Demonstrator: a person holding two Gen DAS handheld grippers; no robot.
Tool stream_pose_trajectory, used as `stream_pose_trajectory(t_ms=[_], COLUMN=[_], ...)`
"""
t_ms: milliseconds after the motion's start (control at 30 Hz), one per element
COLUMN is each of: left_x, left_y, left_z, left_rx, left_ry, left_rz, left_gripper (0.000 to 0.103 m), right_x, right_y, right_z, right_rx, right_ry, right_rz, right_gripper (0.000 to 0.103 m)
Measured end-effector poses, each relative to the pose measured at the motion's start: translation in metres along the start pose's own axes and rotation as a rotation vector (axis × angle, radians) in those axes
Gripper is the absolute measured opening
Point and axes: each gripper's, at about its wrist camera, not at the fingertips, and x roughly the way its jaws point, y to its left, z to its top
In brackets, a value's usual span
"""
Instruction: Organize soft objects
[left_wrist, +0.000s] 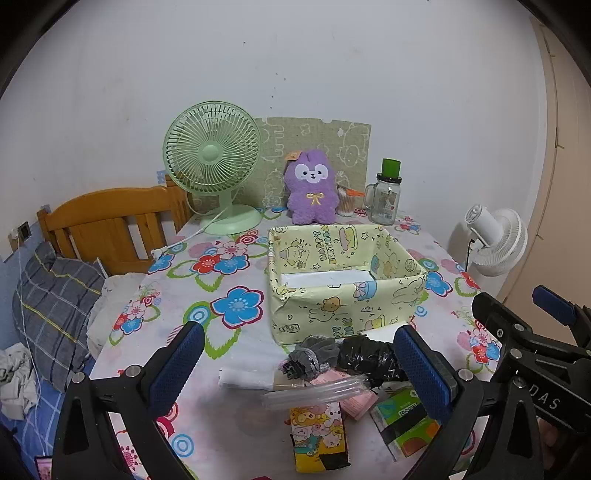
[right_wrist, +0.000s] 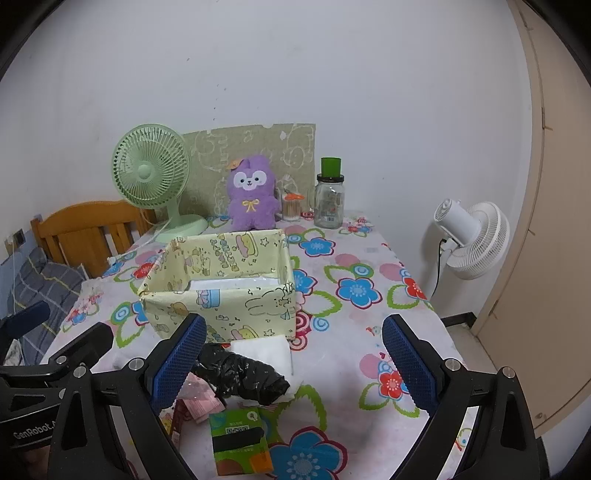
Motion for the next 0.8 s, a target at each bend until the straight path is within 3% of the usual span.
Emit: stream_pose_trajectory(t_ms=[800], left_x=[-0.013], left_y=[0.003], left_z=[0.000], left_rx=[-0.015], left_ry=[-0.039], left_rz=[-0.007], left_gripper=[0.103], right_x=[-0.014], right_y=[0.002], right_z=[0.002], right_rx=[0.009], right_ry=[-0.034], right_rz=[0.013], right_gripper=[0.098])
